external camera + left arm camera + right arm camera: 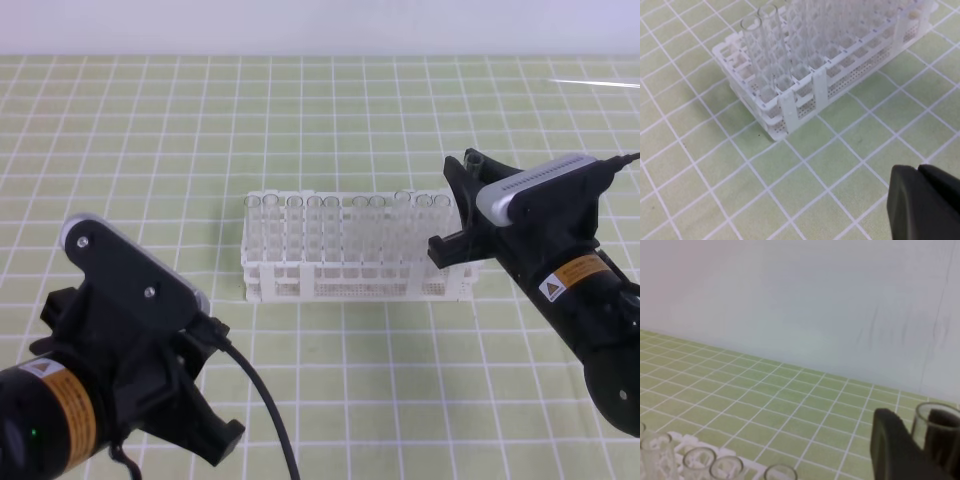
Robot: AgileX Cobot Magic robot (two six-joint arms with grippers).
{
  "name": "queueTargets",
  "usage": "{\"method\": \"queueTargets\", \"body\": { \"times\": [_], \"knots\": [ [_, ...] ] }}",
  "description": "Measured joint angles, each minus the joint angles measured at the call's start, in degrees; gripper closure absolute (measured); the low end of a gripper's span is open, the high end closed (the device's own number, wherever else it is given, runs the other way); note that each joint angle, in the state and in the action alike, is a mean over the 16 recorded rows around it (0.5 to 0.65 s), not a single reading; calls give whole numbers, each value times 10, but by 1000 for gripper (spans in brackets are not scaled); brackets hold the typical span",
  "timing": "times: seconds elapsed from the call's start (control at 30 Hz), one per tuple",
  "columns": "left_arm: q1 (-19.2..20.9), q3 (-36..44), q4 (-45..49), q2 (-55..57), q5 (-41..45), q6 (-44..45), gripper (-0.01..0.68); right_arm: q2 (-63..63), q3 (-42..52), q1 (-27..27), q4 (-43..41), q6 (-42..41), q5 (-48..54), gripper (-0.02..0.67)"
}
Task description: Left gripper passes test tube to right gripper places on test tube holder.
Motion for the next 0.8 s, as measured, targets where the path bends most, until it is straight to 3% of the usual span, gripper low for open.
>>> {"method": "queueTargets", "body": {
  "times": [0.8],
  "knots": [
    [0,0,2,0,0,0,673,-30,19,0,33,3,-5,609]
  ]
}}
